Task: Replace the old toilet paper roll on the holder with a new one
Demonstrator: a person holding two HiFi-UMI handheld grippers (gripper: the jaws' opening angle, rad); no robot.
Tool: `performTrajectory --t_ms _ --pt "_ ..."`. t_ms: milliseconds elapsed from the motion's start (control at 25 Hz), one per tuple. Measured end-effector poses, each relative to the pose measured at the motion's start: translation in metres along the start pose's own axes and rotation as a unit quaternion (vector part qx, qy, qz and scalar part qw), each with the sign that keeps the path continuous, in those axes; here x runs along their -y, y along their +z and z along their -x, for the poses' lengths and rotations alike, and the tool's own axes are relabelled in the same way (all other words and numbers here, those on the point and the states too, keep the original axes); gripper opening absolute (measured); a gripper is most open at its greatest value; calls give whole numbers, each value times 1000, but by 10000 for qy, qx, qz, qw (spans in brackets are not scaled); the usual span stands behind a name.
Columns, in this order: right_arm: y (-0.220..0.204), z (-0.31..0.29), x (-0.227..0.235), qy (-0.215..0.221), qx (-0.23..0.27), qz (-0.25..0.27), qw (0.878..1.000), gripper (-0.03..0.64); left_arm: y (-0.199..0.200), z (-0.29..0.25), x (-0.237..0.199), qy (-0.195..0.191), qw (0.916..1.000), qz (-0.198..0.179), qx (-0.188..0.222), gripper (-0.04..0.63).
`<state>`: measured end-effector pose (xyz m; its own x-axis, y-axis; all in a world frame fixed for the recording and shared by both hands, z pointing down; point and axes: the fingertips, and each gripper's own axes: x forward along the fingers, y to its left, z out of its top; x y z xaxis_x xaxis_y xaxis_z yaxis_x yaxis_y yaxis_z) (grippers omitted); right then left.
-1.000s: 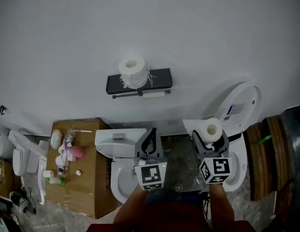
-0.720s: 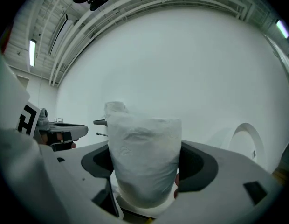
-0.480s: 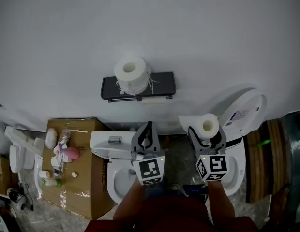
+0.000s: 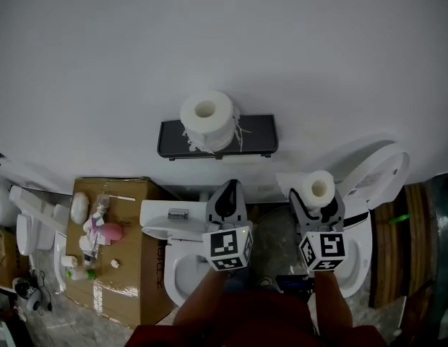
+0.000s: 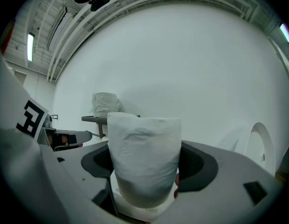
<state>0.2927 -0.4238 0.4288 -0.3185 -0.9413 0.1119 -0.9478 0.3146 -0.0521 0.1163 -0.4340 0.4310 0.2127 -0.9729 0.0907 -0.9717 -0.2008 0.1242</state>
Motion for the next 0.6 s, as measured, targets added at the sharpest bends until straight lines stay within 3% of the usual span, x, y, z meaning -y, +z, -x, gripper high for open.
performTrajectory --t_ms 120,200,280,400,480,520,600 --pt "-4 -3 5 -60 -51 0 10000 380 -12 -12 -6 -187 9915 1275 -180 82" --pt "-7 -6 8 -108 -78 -12 9999 380 -22 -20 -11 -289 9752 2181 -232 124" --pt "-8 -8 12 -159 -98 -9 9998 379 -29 -28 -16 -437 9504 3074 -183 152" --pt "-8 -11 16 -230 -126 11 9997 379 -33 -42 -17 -846 8939 4402 56 236" --pt "-8 -13 19 -270 -153 34 9995 379 -35 -51 -21 -955 8624 4967 207 270" --pt "-9 -14 20 -290 -169 45 9994 379 -36 -57 -23 -959 8527 5129 272 275" --pt "-11 -16 22 -333 -202 60 9992 380 -36 -68 -27 -936 8420 5300 383 284"
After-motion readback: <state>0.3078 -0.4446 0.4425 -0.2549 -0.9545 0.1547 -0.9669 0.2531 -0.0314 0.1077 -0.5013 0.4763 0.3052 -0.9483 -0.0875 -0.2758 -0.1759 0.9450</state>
